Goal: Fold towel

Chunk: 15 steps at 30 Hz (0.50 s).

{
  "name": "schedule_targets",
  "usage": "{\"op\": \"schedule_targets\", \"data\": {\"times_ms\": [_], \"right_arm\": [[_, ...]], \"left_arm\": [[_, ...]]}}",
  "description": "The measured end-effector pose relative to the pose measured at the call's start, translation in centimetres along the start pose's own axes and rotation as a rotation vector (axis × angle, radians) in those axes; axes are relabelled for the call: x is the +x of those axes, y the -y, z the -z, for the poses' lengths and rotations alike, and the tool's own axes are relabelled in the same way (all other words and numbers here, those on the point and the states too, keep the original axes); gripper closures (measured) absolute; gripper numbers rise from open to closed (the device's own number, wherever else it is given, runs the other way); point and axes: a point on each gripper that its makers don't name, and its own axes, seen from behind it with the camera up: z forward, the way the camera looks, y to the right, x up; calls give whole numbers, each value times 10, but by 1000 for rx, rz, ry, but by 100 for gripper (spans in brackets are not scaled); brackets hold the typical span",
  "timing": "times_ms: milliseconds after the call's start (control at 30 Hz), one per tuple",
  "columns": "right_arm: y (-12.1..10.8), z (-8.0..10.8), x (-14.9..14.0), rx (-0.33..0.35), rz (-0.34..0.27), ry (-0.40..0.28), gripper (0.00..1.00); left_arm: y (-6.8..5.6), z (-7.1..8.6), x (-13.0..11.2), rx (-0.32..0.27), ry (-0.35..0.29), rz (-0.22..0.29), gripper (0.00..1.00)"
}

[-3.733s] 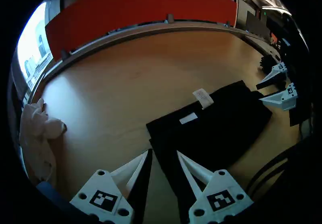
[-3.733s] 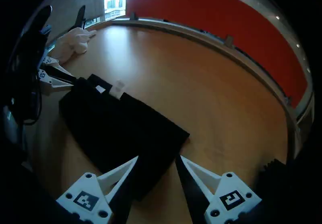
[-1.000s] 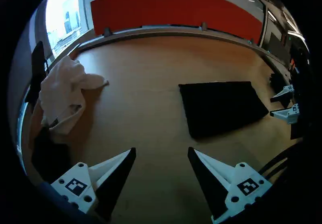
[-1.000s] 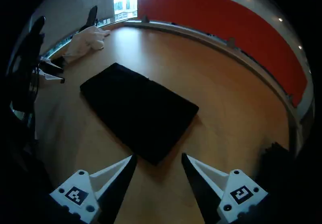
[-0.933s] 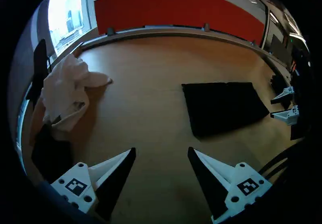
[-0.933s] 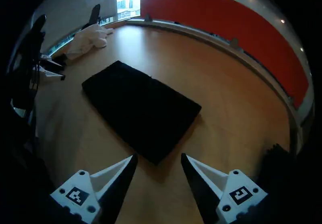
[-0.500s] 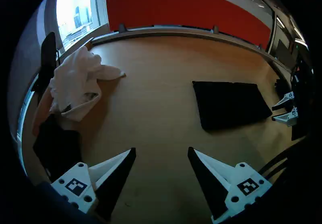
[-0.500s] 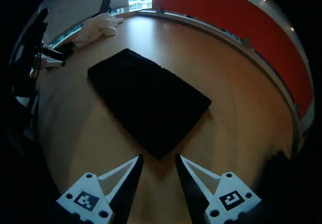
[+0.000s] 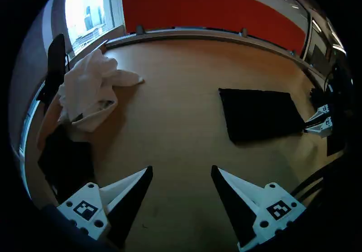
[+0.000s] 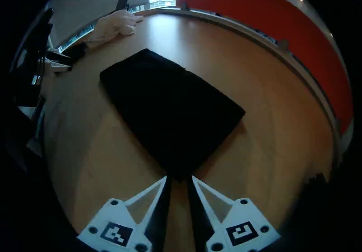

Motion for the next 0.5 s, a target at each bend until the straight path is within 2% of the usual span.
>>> {"op": "schedule_targets", "data": {"times_ms": [200,500], "right_arm": [[-2,2,3,2,-6,-12,95],[-1,8,10,-15,-16,-31,95]], "left_arm": [[3,0,-3,5,5,1,4],[0,-1,1,0,0,-3,4]]}}
